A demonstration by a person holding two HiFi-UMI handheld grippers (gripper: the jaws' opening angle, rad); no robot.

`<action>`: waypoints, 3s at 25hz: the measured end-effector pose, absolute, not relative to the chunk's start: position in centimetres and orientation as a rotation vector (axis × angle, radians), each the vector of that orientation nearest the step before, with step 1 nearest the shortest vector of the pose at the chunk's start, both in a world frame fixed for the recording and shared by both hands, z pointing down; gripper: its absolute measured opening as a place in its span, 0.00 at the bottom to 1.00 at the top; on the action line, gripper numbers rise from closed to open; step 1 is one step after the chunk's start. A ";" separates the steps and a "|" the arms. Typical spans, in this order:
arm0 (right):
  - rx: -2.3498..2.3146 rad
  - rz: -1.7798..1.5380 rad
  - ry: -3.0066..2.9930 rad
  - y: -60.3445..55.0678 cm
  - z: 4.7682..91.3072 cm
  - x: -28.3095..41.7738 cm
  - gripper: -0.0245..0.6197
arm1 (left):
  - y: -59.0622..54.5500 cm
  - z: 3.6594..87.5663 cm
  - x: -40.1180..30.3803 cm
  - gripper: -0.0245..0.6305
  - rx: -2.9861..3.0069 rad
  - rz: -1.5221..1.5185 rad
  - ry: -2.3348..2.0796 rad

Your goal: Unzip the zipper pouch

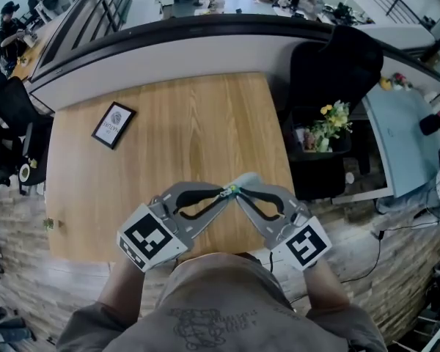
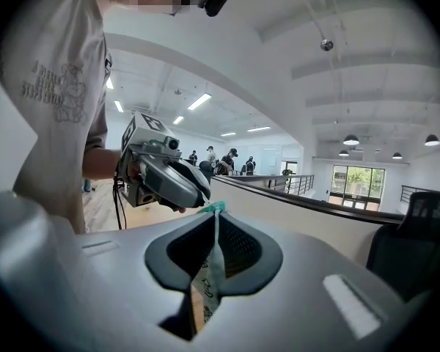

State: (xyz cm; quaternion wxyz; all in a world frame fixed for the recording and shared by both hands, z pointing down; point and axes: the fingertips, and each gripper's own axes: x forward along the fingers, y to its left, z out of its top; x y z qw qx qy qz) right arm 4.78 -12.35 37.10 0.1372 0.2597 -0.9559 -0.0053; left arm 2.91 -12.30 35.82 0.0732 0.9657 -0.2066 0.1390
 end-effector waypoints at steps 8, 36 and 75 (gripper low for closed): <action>0.747 -0.050 -2.740 -11.5 37.3 4.7 0.08 | -11.7 36.6 3.2 0.11 2.884 0.452 -0.659; 1.194 0.226 -2.690 -15.1 37.3 12.5 0.06 | -9.6 41.0 0.9 0.09 2.768 0.739 -0.739; 1.562 -0.329 -2.849 -15.0 17.6 13.9 0.07 | -14.5 20.2 -12.3 0.04 2.706 0.041 -1.972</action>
